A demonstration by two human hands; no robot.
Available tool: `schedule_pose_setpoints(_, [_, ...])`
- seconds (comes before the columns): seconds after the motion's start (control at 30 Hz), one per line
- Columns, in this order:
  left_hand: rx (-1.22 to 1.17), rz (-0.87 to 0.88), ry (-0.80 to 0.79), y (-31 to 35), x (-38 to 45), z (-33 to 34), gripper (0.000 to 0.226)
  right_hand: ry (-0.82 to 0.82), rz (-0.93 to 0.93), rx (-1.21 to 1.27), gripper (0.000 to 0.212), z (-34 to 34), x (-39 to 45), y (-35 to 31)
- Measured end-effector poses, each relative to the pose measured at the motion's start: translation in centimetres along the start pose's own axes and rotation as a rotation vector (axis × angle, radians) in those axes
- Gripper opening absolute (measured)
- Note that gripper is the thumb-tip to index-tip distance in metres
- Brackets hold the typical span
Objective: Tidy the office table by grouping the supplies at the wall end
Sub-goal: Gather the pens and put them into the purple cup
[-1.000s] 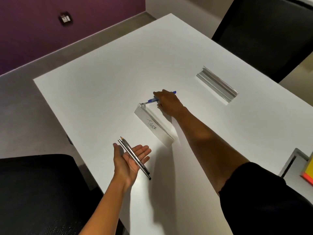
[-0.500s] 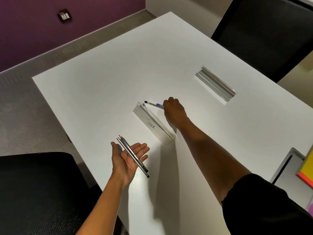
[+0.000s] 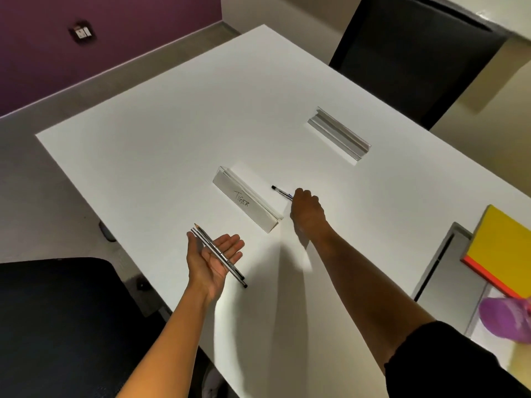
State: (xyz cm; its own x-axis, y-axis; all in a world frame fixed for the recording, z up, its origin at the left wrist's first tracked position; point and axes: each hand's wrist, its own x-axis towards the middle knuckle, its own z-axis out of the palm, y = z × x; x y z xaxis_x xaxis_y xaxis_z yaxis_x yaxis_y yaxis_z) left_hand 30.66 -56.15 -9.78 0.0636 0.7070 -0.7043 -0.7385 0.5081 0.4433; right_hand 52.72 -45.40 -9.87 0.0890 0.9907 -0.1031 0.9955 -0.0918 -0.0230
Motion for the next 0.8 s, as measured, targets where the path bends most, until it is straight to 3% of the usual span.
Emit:
schedule_pose_setpoints(0.1, [0.027, -0.025, 0.019, -0.9, -1.2, -0.2, 0.093, -0.2, 0.006, 0.026, 0.023, 1.9, -1.2, 2.1])
schedule_pose_setpoints(0.2, [0.067, -0.045, 0.038, -1.4, -2.4, -0.7, 0.092, -0.207, 0.083, 0.035, 0.015, 1.8, -2.3, 2.9])
schedule_pose_setpoints(0.27, [0.097, -0.066, 0.034, -1.3, -3.0, -1.0, 0.091, -0.198, 0.213, 0.058, 0.022, -1.2, -4.9, 2.0])
schedule_pose_setpoints(0.33, [0.126, -0.09, 0.017, -1.2, -3.5, -1.2, 0.09, -0.142, 0.208, 0.197, 0.016, -1.1, -6.5, 2.9])
schedule_pose_setpoints(0.47, [0.135, -0.152, -0.042, -1.1, -4.7, -1.0, 0.087, -0.147, 0.365, 0.406, 0.025, -0.8, -8.8, 4.6])
schedule_pose_setpoints(0.67, [0.124, -0.239, -0.143, -1.4, -7.2, 1.0, 0.081, -0.174, 0.607, 0.993, 0.014, -4.3, -11.5, 5.0])
schedule_pose_setpoints(0.8, [0.179, -0.252, -0.207, -1.4, -9.3, 3.8, 0.067, -0.151, 0.589, 1.291, 0.017, -7.3, -13.4, 5.5])
